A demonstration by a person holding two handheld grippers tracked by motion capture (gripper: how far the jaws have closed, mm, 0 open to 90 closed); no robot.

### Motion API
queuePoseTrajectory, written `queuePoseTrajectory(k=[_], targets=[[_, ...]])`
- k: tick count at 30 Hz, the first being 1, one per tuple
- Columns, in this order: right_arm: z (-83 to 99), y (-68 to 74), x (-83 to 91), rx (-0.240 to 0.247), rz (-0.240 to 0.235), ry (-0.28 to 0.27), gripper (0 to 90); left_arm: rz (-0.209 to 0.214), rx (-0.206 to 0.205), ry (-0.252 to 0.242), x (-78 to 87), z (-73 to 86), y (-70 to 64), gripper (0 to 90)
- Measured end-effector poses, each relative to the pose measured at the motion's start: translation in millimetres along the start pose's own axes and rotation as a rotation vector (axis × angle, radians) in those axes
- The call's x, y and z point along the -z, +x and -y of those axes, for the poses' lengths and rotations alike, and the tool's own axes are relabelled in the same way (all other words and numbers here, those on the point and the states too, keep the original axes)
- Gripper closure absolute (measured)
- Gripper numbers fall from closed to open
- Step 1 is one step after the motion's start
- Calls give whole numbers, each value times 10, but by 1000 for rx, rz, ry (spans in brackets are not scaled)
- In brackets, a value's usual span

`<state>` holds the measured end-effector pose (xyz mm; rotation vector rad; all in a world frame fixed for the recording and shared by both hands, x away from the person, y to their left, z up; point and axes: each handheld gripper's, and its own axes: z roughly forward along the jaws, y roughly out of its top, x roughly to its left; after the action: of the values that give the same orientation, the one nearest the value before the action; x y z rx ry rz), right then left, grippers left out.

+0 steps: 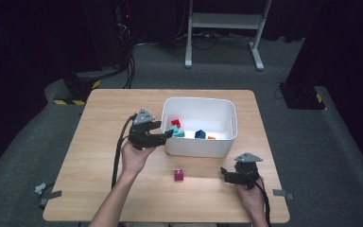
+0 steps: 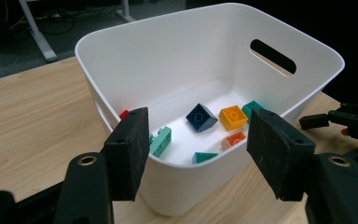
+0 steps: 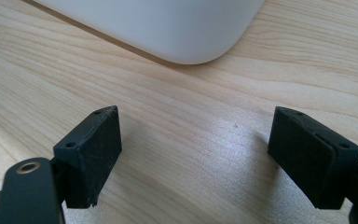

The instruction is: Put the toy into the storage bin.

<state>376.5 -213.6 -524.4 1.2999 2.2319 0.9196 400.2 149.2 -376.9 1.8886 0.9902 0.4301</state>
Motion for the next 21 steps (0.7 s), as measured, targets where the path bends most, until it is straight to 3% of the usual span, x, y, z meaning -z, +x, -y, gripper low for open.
queuePoseTrajectory(k=[21], targets=[[0, 2, 1, -2, -1, 1, 170, -63, 33, -9, 272, 429, 49, 386]])
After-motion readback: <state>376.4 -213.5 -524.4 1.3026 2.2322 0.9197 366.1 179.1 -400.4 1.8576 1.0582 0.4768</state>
